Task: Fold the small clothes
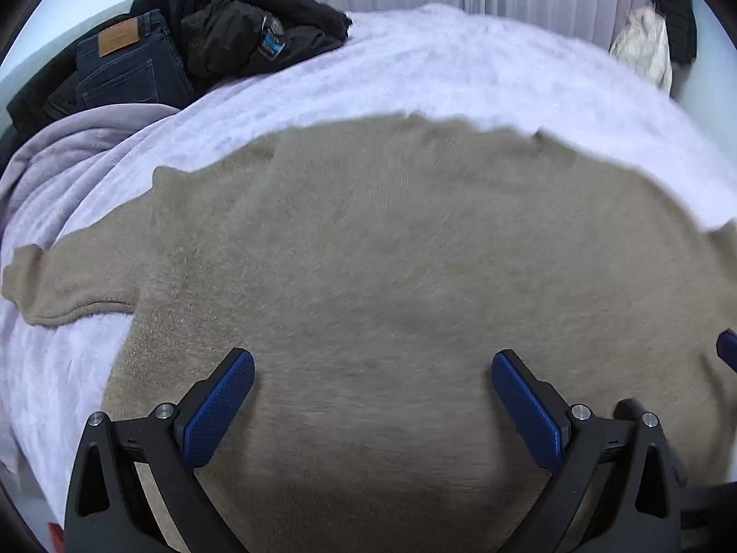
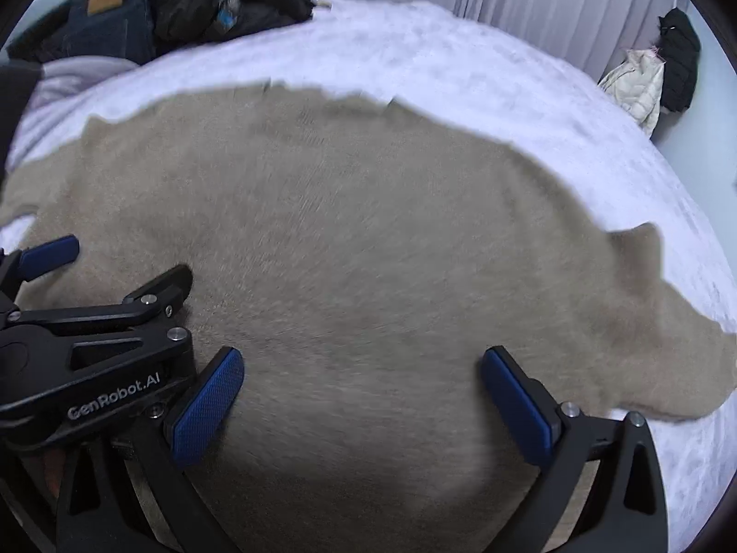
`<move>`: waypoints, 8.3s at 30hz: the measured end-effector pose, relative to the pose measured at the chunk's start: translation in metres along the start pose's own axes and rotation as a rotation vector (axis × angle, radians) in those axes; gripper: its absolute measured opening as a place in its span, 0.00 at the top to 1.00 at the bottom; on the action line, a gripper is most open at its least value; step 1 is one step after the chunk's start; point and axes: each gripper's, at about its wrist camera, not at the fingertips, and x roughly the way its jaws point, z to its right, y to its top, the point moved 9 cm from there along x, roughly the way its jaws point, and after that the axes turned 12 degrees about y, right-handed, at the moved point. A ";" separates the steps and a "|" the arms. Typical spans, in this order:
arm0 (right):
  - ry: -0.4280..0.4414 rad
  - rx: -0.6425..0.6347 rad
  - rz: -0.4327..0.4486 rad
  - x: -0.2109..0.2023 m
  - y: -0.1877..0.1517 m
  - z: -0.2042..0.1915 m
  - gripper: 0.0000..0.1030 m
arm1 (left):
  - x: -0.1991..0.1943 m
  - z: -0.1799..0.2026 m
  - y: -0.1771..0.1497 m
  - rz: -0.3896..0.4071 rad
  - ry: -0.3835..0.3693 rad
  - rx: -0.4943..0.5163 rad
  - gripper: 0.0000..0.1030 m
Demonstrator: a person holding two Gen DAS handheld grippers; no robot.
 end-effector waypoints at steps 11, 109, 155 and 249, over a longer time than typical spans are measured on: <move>-0.265 0.519 0.144 -0.114 -0.061 0.291 0.00 | -0.036 0.150 0.018 -0.048 -0.220 0.132 0.00; -0.252 0.226 0.519 -0.237 0.103 0.128 0.94 | 0.013 0.049 0.062 -0.132 -0.317 0.006 0.00; -0.023 0.251 0.111 -0.029 0.034 0.058 0.24 | 0.002 0.036 0.046 -0.084 -0.425 0.051 0.00; -0.196 0.277 0.075 -0.009 0.033 0.083 0.17 | 0.033 0.008 0.056 -0.062 -0.237 0.051 0.00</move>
